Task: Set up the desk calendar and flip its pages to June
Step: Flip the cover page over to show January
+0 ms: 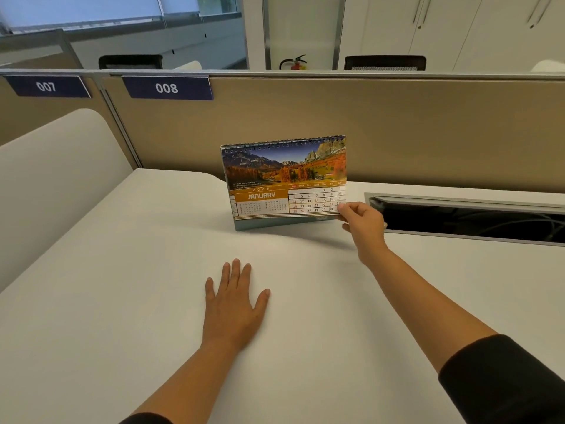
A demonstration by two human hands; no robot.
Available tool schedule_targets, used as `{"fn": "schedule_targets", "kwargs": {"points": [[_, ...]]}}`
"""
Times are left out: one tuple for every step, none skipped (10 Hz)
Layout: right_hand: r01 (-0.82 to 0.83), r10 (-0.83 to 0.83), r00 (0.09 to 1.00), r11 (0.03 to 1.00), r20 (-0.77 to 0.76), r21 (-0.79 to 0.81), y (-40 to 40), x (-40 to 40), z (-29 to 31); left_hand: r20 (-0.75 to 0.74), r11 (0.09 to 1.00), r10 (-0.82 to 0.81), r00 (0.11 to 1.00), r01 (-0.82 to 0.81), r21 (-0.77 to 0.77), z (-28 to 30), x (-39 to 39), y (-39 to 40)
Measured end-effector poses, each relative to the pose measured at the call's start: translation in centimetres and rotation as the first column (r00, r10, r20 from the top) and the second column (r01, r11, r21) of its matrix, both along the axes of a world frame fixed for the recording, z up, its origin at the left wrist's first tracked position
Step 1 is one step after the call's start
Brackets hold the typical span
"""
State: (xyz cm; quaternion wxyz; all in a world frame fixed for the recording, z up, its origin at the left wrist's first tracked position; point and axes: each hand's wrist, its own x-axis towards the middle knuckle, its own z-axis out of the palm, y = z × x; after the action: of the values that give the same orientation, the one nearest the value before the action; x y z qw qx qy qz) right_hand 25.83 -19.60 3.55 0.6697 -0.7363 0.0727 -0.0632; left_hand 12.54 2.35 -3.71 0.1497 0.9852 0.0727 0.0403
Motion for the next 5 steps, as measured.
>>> {"fn": "schedule_targets", "kwargs": {"points": [[-0.255,0.274,0.961,0.922,-0.027,0.293,0.1,-0.9,1.6,0.003,1.000,0.002,1.000,-0.002,-0.001,0.0,0.0,0.0],[-0.391,0.409,0.911,0.816,0.052,0.426,0.3,-1.3,3.6,0.006,1.000,-0.004,1.000,0.004,0.002,0.0,0.0,0.0],[-0.471,0.427,0.882,0.763,0.202,0.443,0.8,-1.2,6.5,0.011,1.000,-0.005,1.000,0.005,0.001,0.1,0.0,-0.1],[-0.477,0.364,0.876,0.754,0.317,0.452,1.5,-0.4,9.6,0.001,1.000,-0.005,1.000,0.005,0.008,0.1,0.0,-0.1],[-0.437,0.311,0.887,0.804,0.340,0.404,2.9,1.3,11.8,-0.002,1.000,0.000,1.000,0.000,0.007,0.1,-0.1,-0.1]]}}
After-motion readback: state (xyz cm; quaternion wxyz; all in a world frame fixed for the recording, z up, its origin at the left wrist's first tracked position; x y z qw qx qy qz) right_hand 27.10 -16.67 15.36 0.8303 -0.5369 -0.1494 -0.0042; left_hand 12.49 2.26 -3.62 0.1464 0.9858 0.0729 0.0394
